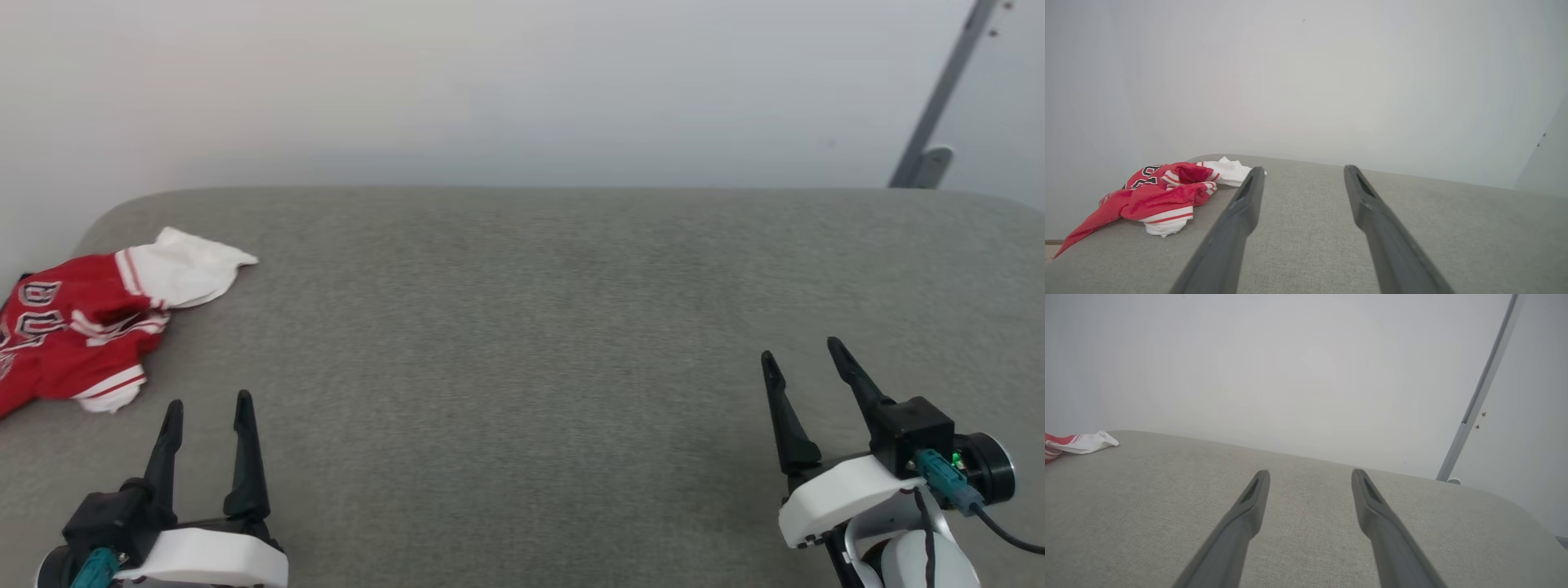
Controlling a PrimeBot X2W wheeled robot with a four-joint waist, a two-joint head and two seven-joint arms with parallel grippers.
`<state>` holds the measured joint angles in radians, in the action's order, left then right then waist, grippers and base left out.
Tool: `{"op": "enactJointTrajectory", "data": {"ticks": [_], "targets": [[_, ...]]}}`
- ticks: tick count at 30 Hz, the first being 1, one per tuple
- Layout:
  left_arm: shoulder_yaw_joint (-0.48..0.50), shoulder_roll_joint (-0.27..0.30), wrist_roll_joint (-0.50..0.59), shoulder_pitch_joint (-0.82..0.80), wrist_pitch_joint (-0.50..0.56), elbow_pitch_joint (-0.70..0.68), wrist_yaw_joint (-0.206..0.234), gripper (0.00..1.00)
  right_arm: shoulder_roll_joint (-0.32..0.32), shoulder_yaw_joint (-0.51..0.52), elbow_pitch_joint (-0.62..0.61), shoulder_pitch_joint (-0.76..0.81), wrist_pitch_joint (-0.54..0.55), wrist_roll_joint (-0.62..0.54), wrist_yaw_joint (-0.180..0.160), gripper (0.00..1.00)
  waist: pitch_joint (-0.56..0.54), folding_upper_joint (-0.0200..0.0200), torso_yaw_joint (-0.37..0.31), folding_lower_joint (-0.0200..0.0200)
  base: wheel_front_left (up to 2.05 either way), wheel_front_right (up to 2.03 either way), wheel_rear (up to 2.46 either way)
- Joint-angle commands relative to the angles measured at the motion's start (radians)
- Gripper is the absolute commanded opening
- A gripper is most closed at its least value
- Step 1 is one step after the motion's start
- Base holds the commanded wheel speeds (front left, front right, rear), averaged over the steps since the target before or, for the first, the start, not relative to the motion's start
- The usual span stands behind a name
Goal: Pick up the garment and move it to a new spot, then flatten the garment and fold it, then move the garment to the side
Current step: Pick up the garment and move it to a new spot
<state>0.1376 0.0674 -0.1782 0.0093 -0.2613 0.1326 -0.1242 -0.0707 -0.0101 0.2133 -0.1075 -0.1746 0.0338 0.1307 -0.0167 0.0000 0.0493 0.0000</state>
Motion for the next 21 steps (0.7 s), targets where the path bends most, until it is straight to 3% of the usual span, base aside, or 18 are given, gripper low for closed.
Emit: {"op": "enactJointTrajectory", "data": {"ticks": [1,21], "targets": [[0.01,0.001,-0.006,-0.009,-0.006,0.005,-0.002,1.0,-0.005,-0.012,-0.008,0.005,0.007,0.01,0.0,1.0,-0.005,0.0,0.035,0.0,0.0,0.0,0.0],[0.084,-0.009,-0.033,0.009,-0.005,0.025,0.02,1.0,-0.034,-0.147,0.005,-0.047,0.031,0.052,0.0,1.0,-0.031,0.0,0.304,0.0,0.0,0.0,0.0]]}}
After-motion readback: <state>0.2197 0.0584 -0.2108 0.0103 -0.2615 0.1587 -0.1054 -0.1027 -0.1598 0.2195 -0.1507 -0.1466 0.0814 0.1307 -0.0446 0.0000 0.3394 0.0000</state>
